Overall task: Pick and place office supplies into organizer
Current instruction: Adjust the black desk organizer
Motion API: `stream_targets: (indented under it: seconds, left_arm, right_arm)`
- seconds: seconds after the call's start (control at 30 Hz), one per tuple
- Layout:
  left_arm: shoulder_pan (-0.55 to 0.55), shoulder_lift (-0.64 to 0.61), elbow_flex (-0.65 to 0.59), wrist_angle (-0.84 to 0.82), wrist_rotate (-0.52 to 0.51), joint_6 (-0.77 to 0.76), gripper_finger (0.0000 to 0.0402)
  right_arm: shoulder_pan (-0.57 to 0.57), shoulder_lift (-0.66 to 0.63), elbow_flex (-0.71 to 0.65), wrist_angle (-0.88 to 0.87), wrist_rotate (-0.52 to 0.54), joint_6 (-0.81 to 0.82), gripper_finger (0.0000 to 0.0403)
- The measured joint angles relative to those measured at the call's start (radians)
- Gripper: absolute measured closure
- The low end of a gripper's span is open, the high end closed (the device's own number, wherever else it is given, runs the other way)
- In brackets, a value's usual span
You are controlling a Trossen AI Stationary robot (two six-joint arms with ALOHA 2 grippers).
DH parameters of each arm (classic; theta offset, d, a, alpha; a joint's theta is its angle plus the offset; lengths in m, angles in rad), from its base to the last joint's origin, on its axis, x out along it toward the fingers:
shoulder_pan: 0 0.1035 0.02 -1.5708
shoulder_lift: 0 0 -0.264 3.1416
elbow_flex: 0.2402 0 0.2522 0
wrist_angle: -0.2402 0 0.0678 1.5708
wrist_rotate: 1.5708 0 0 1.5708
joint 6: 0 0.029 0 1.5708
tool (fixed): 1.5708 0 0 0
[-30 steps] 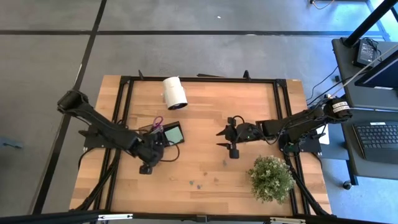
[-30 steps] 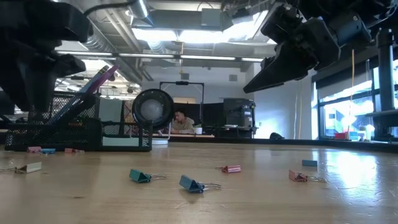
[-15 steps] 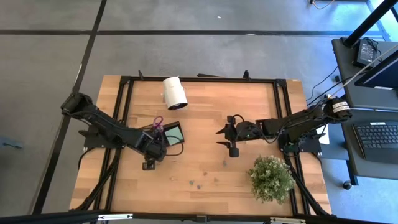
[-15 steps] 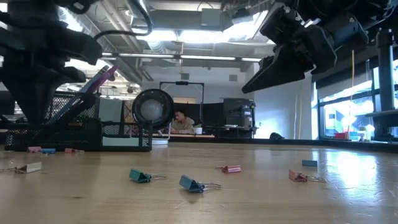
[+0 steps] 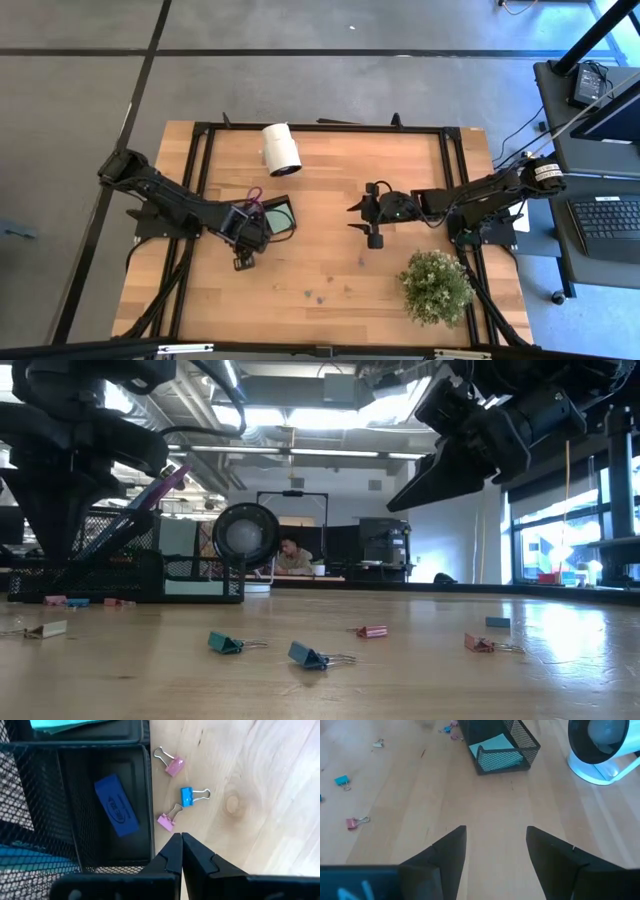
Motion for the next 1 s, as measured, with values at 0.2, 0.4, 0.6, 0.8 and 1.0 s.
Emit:
stream_targets:
  seconds: [0.2,0.4,0.6,0.8,1.0]
  left_arm:
    - [-0.001,0.0,-0.001,-0.001,-0.011,-0.038,0.0401]
    - [0.0,0.0,-0.001,-0.033,-0.043,-0.068,0.04]
    - [-0.001,0.0,-0.001,-0.046,-0.063,-0.105,0.0399]
    - [0.004,0.033,-0.001,-0.054,-0.073,-0.105,0.04]
    - [0.031,0.112,-0.001,-0.06,-0.067,-0.078,0.0401]
  right_arm:
    - [0.0,0.0,0.0,-0.002,0.0,-0.025,0.0193]
    - [0.0,0.0,0.0,-0.01,0.0,-0.025,0.0193]
    - [0.0,0.0,0.0,-0.012,0.0,-0.025,0.0193]
    - [0.0,0.0,0.0,-0.012,0.0,-0.025,0.0193]
    - [0.0,0.0,0.0,-0.012,0.0,-0.025,0.0193]
